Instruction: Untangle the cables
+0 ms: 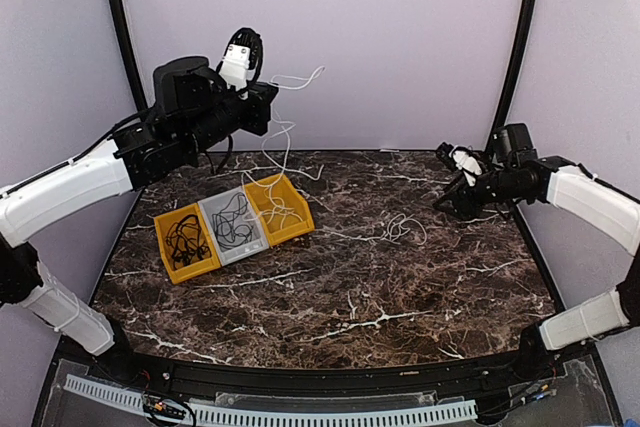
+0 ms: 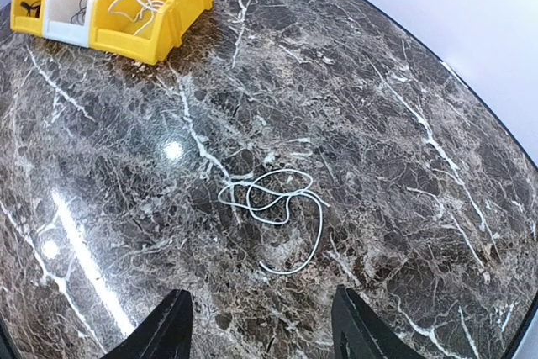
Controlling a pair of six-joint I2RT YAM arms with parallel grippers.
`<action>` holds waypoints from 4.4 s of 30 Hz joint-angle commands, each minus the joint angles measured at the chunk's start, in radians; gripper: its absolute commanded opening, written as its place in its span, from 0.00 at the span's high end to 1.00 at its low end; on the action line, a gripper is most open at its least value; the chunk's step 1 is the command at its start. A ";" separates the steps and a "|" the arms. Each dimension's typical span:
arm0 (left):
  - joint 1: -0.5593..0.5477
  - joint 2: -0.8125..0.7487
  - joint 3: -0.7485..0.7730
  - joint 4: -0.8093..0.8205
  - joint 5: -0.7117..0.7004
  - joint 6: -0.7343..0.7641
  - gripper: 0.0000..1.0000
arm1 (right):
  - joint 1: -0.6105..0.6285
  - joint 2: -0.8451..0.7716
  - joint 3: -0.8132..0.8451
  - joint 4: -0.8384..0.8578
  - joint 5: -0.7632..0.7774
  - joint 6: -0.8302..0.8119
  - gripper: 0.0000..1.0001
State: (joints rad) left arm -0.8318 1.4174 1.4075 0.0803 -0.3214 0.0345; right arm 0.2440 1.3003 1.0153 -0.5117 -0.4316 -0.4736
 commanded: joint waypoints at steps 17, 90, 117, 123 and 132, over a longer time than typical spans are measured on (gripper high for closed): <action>0.246 0.182 -0.183 0.151 0.241 -0.163 1.00 | 0.001 -0.071 -0.213 0.139 -0.037 -0.082 0.39; 0.125 0.623 0.315 -0.368 0.149 -0.366 0.48 | 0.001 0.007 -0.205 0.105 -0.029 -0.119 0.38; 0.137 0.563 0.194 -0.381 0.057 -0.468 1.00 | 0.002 0.021 -0.207 0.105 -0.012 -0.134 0.38; 0.146 0.535 0.113 -0.367 0.060 -0.482 1.00 | 0.003 0.033 -0.204 0.100 -0.016 -0.136 0.39; 0.164 0.571 0.069 -0.325 0.124 -0.502 1.00 | 0.003 0.031 -0.205 0.098 -0.013 -0.132 0.38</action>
State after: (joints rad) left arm -0.6777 1.9991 1.4963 -0.2813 -0.2302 -0.4500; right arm 0.2440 1.3277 0.8036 -0.4191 -0.4469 -0.6018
